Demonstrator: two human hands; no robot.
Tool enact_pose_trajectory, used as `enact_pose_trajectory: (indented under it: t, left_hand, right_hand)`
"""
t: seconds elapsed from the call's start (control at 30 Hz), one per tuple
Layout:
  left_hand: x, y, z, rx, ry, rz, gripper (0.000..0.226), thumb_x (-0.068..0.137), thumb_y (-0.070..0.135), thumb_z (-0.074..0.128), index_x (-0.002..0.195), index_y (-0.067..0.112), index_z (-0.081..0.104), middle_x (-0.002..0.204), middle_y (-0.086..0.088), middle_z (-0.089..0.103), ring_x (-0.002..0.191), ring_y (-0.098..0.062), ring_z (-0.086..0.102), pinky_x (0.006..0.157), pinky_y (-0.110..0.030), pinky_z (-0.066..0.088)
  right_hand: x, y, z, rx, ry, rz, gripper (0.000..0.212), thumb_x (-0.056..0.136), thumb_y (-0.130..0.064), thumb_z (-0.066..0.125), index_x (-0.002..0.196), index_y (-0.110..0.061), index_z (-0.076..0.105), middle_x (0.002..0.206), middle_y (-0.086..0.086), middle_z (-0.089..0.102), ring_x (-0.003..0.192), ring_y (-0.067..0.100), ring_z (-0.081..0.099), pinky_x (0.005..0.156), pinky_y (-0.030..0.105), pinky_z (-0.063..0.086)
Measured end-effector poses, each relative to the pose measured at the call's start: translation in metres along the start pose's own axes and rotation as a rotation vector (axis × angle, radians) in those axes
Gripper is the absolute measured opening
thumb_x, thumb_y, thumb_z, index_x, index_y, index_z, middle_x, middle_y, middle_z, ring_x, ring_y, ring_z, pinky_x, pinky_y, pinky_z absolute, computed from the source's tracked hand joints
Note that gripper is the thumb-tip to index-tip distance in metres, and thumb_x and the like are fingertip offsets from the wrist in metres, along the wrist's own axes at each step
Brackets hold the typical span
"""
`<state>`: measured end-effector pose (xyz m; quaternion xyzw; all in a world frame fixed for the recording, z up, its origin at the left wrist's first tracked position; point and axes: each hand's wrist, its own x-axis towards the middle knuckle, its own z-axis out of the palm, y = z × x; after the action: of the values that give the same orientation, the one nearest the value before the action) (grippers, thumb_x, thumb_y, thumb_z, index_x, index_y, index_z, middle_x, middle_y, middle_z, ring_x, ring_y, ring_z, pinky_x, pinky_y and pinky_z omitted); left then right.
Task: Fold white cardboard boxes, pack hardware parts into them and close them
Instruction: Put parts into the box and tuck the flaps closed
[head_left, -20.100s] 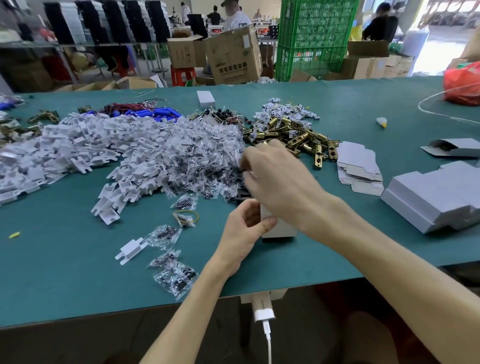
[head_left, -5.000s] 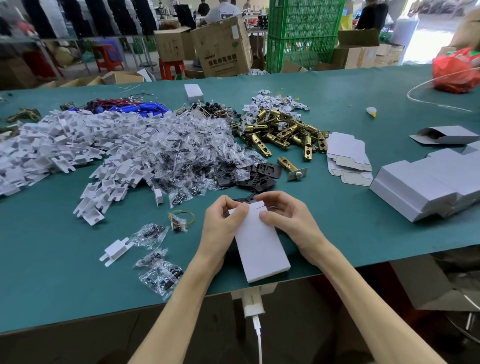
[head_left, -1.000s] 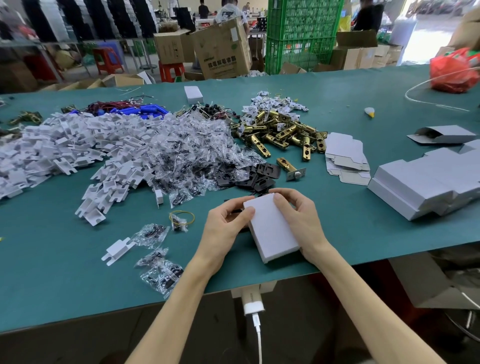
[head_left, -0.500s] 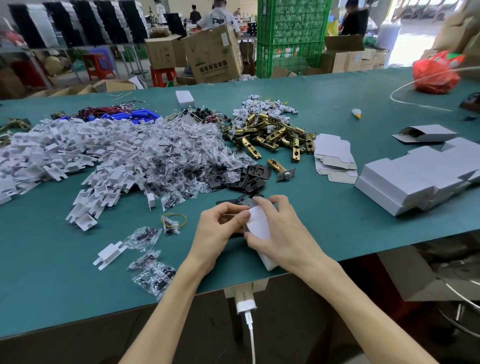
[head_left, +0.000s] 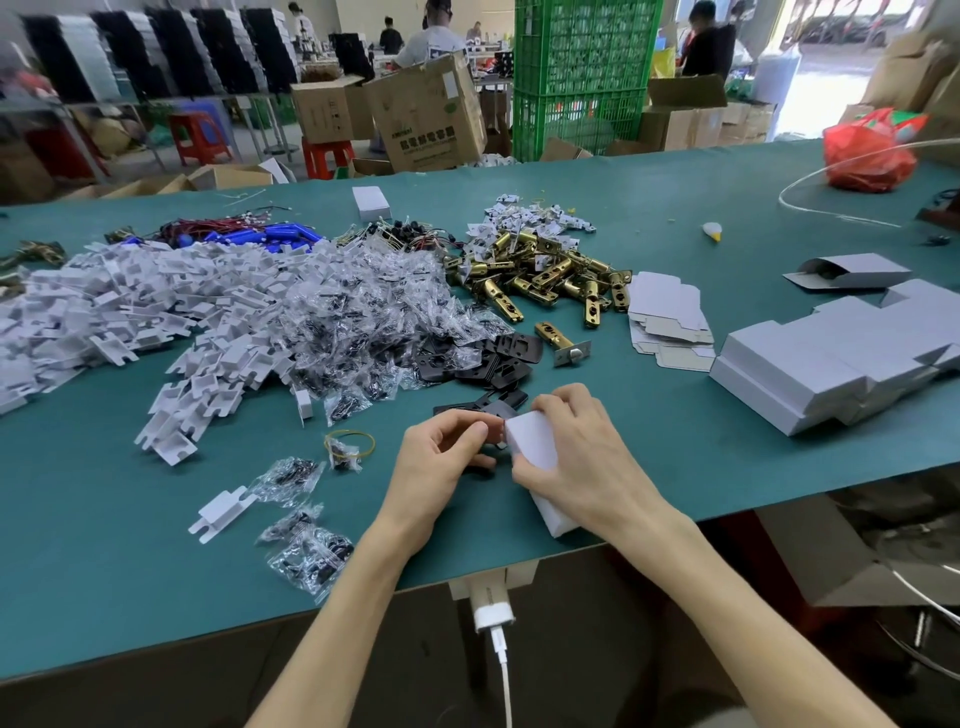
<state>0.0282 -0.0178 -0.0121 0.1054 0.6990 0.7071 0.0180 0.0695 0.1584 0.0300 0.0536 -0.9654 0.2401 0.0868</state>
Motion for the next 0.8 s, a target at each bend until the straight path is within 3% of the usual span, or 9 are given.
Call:
enact_pose_trajectory:
  t: [0.1,0.17,0.27,0.37,0.47,0.6,0.8]
  left_hand:
    - [0.001,-0.002,0.0,0.02,0.003,0.005,0.018,0.102,0.003,0.06,0.105,0.007,0.077,0.1,-0.007,0.079,0.096,-0.019,0.074,0.079,-0.029,0.061]
    - [0.002,-0.003,0.0,0.033,0.004,0.005,0.018,0.103,0.003,0.06,0.105,0.007,0.077,0.099,-0.007,0.079,0.094,-0.02,0.075,0.08,-0.03,0.062]
    - [0.003,-0.004,-0.001,0.042,0.004,0.005,0.018,0.103,0.004,0.06,0.104,0.009,0.078,0.099,-0.006,0.079,0.093,-0.02,0.075,0.08,-0.03,0.061]
    - [0.002,-0.005,-0.001,0.028,-0.002,0.004,0.017,0.102,0.005,0.061,0.105,0.01,0.077,0.1,-0.006,0.079,0.093,-0.021,0.075,0.08,-0.03,0.062]
    - [0.002,-0.005,-0.002,-0.002,-0.012,0.0,0.017,0.102,0.005,0.061,0.106,0.011,0.077,0.101,-0.008,0.079,0.09,-0.021,0.075,0.079,-0.029,0.061]
    - [0.002,-0.005,-0.002,-0.001,-0.004,0.004,0.019,0.102,0.003,0.06,0.103,0.011,0.077,0.102,-0.007,0.079,0.092,-0.019,0.075,0.078,-0.029,0.061]
    - [0.001,-0.004,0.0,0.025,0.002,0.002,0.02,0.103,0.003,0.059,0.103,0.011,0.077,0.1,-0.007,0.079,0.094,-0.021,0.075,0.079,-0.031,0.061]
  right_hand:
    - [0.005,0.012,-0.013,-0.089,-0.008,0.063,0.05,0.09,-0.039,0.063,0.129,-0.01,0.051,0.128,0.004,0.042,0.119,0.024,0.044,0.096,0.035,0.045]
    - [0.01,0.017,-0.019,-0.188,-0.058,0.133,0.048,0.095,-0.037,0.057,0.132,-0.007,0.05,0.137,0.008,0.043,0.131,0.028,0.039,0.105,0.035,0.04]
    - [0.011,0.014,-0.014,-0.24,-0.078,0.085,0.05,0.101,-0.025,0.052,0.146,-0.005,0.041,0.158,0.012,0.033,0.154,0.028,0.016,0.126,0.037,0.013]
    - [0.002,-0.001,0.0,-0.11,0.016,-0.077,0.062,0.103,-0.019,0.051,0.158,-0.007,0.026,0.168,0.006,0.016,0.157,0.018,0.004,0.124,0.02,-0.005]
    - [-0.009,-0.016,0.014,0.19,-0.019,-0.074,0.063,0.103,-0.02,0.054,0.159,-0.012,0.028,0.168,-0.004,0.017,0.154,0.006,0.009,0.111,0.001,-0.003]
    - [-0.011,-0.011,0.022,0.32,-0.027,0.033,0.061,0.102,-0.019,0.055,0.158,-0.013,0.032,0.168,-0.004,0.02,0.154,0.006,0.016,0.113,0.007,0.006]
    - [0.002,0.024,0.008,0.264,-0.018,0.077,0.062,0.103,-0.024,0.056,0.158,-0.011,0.031,0.168,-0.002,0.02,0.154,0.009,0.016,0.115,0.013,0.008]
